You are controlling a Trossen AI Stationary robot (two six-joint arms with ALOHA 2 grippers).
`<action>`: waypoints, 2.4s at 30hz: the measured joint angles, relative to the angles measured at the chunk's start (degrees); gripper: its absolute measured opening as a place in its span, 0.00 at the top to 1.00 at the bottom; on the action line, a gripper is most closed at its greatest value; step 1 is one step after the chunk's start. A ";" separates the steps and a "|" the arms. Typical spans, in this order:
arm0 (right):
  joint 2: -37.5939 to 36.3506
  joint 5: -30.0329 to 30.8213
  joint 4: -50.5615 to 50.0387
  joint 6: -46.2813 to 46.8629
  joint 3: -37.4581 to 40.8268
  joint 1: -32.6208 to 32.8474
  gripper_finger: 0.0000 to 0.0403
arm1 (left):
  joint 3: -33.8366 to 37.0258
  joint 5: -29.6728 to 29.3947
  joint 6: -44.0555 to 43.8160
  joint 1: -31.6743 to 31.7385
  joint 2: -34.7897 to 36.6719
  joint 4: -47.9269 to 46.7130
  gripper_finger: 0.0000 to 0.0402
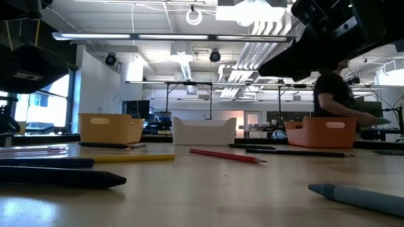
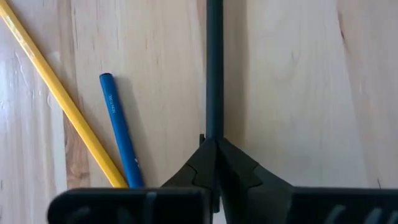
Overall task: Sort crayons/erasers/pens/pencils in bins
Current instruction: Put the black pen into the orange bin
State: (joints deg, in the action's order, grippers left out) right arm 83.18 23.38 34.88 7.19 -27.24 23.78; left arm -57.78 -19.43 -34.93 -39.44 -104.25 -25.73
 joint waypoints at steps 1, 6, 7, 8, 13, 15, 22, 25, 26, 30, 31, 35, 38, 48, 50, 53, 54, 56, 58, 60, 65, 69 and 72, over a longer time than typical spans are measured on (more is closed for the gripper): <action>1.36 -0.27 1.54 0.69 0.00 0.09 0.85 | 0.00 -0.12 0.01 0.11 0.02 0.02 1.00; 9.14 -0.50 6.18 3.03 -1.88 1.77 0.68 | 0.00 -0.36 0.01 0.59 0.11 0.23 0.99; 10.86 -0.50 6.40 3.35 -3.16 2.15 0.65 | 0.00 -0.46 0.00 0.72 0.12 0.22 0.99; 12.57 -0.50 6.46 3.46 -4.52 2.57 0.62 | -0.02 -0.47 0.01 0.83 0.11 0.21 0.99; 21.60 -0.71 4.29 5.18 -14.17 4.12 0.50 | -0.02 -0.75 -0.42 0.81 0.14 0.27 1.00; 24.83 -1.53 1.67 6.11 -18.55 4.43 0.48 | -0.03 -0.73 -0.86 0.88 -0.01 0.88 1.00; 33.90 -5.91 -8.30 7.40 -31.49 4.41 0.47 | -0.22 -1.66 -2.45 1.58 -1.25 4.32 1.00; 36.03 -8.71 -11.79 7.89 -34.84 4.40 0.47 | -0.18 -3.23 -3.58 1.60 -1.39 4.90 1.00; 36.43 -9.10 -12.86 8.01 -35.60 4.40 0.47 | -0.15 -3.65 -3.90 1.66 -1.40 5.08 1.00; 36.78 -9.89 -15.46 8.44 -36.79 4.56 0.47 | -0.11 -4.18 -4.99 2.79 -1.51 6.52 1.00; 36.78 -9.89 -15.46 8.43 -36.79 4.69 0.47 | -0.11 -4.19 -5.05 3.27 -1.72 7.12 1.00; 36.78 -9.89 -17.48 8.53 -36.79 4.79 0.49 | -0.11 -3.73 -3.72 4.78 -2.09 9.78 1.00; 36.78 -9.86 -19.32 9.19 -36.79 4.78 0.56 | -0.11 -3.53 -3.24 5.88 -2.43 10.60 1.00; 36.78 -8.77 -21.60 9.39 -36.85 4.34 0.87 | -0.11 -1.71 -0.30 7.11 -1.47 10.43 0.99; 36.76 -8.52 -22.10 9.33 -36.89 4.16 0.92 | -0.11 -1.35 -0.38 6.24 -0.10 7.72 0.98; 36.72 -8.42 -22.35 9.22 -36.89 3.97 0.98 | -0.20 -1.38 -2.01 4.57 1.63 3.25 0.94; 36.72 -8.39 -22.38 8.83 -36.89 3.98 0.99 | -0.15 -1.52 -2.78 3.95 2.11 1.06 0.92; 36.72 -8.40 -22.40 8.33 -36.89 3.97 0.99 | -0.15 -2.50 -4.29 2.80 2.32 -0.96 0.88; 36.72 -8.40 -22.39 8.27 -36.89 3.97 0.98 | -0.13 -3.50 -5.15 1.90 2.17 -2.61 0.84; 36.72 -8.46 -22.41 8.18 -36.89 3.97 0.98 | -0.13 -4.51 -5.39 1.44 1.70 -2.44 0.79; 36.72 -8.45 -22.54 7.95 -36.89 3.97 0.99 | -0.13 -6.85 -5.02 1.34 1.70 -4.38 0.70; 36.72 -8.49 -22.56 7.79 -36.89 3.97 0.99 | -0.15 -6.48 -3.77 1.51 1.36 -4.16 0.67; 36.72 -8.49 -22.54 7.77 -36.89 3.97 0.99 | -0.13 -5.88 -2.53 2.00 1.36 -3.45 0.68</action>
State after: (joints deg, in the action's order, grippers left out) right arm 119.90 14.90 12.34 14.96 -64.14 27.75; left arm -57.91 -25.32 -37.46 -37.44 -102.89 -29.18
